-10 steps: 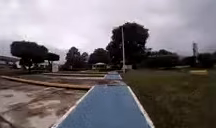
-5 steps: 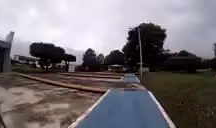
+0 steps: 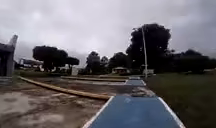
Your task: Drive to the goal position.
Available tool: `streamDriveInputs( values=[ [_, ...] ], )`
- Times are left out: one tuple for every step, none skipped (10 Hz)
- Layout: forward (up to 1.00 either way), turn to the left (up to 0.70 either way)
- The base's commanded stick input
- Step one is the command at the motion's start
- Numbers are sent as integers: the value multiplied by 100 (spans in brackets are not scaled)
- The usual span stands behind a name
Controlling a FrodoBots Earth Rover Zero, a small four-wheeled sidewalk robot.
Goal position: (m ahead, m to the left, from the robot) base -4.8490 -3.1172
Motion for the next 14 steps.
streamDriveInputs(
  values=[
    [-70,0],
    [0,0],
    [0,0],
    [0,0],
    [0,0],
    [0,0],
    [0,0],
    [0,0],
    [0,0],
    [0,0],
    [-70,0],
    [-70,0],
    [-70,0],
    [-70,0]
  ],
)
